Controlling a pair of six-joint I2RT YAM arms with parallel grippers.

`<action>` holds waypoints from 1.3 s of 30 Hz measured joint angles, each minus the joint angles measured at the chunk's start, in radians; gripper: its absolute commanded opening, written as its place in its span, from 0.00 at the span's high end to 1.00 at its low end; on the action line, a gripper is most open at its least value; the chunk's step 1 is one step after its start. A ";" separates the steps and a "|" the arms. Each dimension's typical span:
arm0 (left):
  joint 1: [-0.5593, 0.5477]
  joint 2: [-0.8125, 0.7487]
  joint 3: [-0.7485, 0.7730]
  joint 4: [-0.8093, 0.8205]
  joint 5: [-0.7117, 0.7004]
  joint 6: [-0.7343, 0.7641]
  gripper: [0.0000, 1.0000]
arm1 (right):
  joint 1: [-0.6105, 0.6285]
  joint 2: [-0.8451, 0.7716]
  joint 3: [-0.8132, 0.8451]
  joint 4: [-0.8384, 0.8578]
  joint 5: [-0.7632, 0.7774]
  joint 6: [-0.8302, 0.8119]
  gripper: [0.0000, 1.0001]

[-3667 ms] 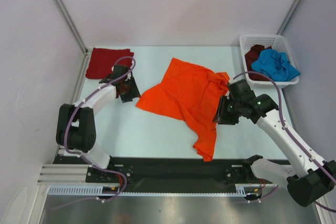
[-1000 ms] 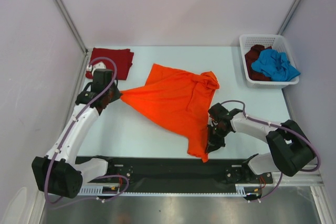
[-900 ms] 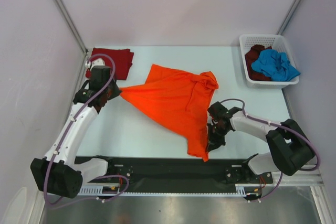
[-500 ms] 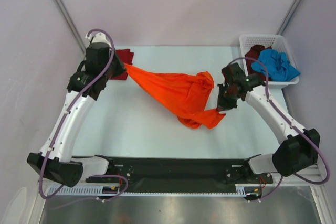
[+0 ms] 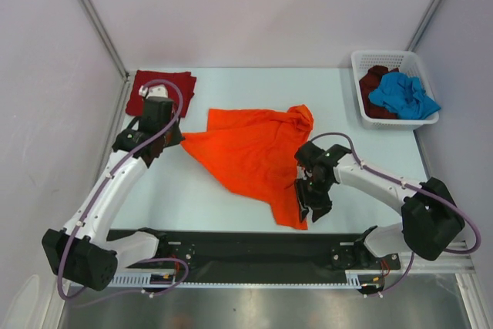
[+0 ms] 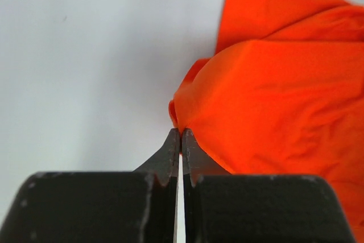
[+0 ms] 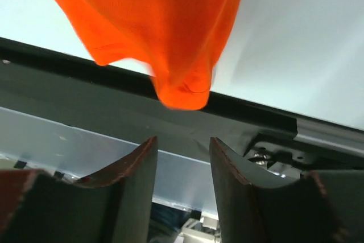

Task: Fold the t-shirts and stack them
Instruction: Flatten the tshirt out

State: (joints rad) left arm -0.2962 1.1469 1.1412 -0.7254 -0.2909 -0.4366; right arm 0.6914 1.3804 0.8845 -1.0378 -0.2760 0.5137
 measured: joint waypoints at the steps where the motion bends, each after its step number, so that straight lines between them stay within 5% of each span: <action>1: 0.000 -0.006 -0.025 -0.006 -0.009 0.000 1.00 | -0.007 -0.001 0.003 0.008 -0.006 0.002 0.45; 5: 0.006 -0.011 -0.066 -0.018 -0.038 -0.003 1.00 | -0.082 -0.010 0.025 0.060 -0.057 0.007 0.39; 18: 0.024 -0.018 -0.072 -0.018 -0.049 -0.020 1.00 | -0.141 0.012 -0.034 0.220 0.000 0.024 0.57; 30: 0.024 -0.086 -0.071 -0.026 -0.045 -0.045 1.00 | -0.311 0.249 0.119 0.386 -0.050 -0.034 0.45; 39: 0.024 -0.113 -0.071 -0.036 -0.026 -0.055 1.00 | -0.301 0.381 0.172 0.479 -0.151 -0.020 0.71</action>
State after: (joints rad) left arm -0.2718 1.0340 1.0698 -0.7616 -0.3164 -0.4915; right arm 0.3901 1.7615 1.0565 -0.5587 -0.4267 0.4938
